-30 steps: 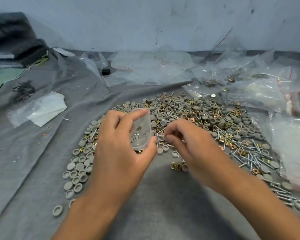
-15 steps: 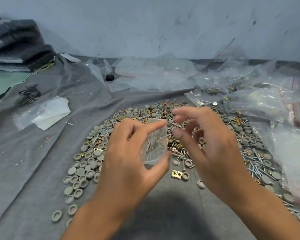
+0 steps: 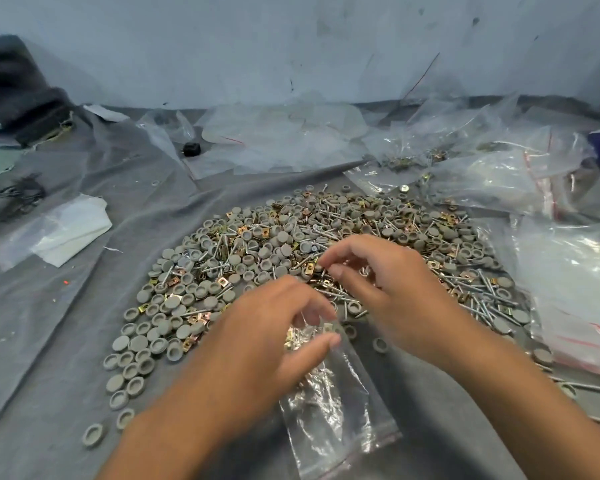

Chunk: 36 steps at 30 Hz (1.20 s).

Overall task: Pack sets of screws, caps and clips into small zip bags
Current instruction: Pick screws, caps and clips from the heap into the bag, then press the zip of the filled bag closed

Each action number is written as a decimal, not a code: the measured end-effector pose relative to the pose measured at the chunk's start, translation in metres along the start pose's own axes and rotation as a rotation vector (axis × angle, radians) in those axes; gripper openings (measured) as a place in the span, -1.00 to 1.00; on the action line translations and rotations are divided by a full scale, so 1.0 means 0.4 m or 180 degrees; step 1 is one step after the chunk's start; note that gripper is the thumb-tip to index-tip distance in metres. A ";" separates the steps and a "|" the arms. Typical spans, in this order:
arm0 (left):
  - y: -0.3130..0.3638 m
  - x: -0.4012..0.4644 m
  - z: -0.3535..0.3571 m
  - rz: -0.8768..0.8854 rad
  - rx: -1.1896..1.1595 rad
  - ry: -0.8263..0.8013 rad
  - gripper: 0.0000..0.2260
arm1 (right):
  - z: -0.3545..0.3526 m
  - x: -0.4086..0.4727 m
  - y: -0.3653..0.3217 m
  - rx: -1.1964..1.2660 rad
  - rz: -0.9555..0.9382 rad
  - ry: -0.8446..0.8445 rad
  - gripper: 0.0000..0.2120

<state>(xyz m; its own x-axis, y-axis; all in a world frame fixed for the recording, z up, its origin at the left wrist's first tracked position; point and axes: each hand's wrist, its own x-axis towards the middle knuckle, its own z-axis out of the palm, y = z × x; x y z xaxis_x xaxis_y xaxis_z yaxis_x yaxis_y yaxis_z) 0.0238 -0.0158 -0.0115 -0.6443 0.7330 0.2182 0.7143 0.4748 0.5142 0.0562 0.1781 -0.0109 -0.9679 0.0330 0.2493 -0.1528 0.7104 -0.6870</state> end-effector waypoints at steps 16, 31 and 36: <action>0.087 -0.028 0.095 0.0545 0.0600 -0.1684 -0.68 | -0.042 -0.003 0.039 0.0402 0.0325 0.0365 -0.83; 0.110 -0.024 0.092 -0.0101 0.0663 -0.1810 -0.81 | -0.043 -0.005 0.038 0.0358 0.0434 0.0257 -0.85; 0.051 -0.031 0.019 -0.0403 -0.0478 -0.0046 -0.76 | -0.067 -0.015 0.013 0.1025 0.0262 -0.0434 -0.90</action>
<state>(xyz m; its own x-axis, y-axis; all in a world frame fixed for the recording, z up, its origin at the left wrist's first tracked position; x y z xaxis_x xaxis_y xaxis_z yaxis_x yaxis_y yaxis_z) 0.0484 -0.0113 -0.0101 -0.7216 0.6795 0.1326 0.5783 0.4864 0.6549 0.0665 0.2004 0.0025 -0.9940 -0.0285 0.1057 -0.1072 0.4504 -0.8864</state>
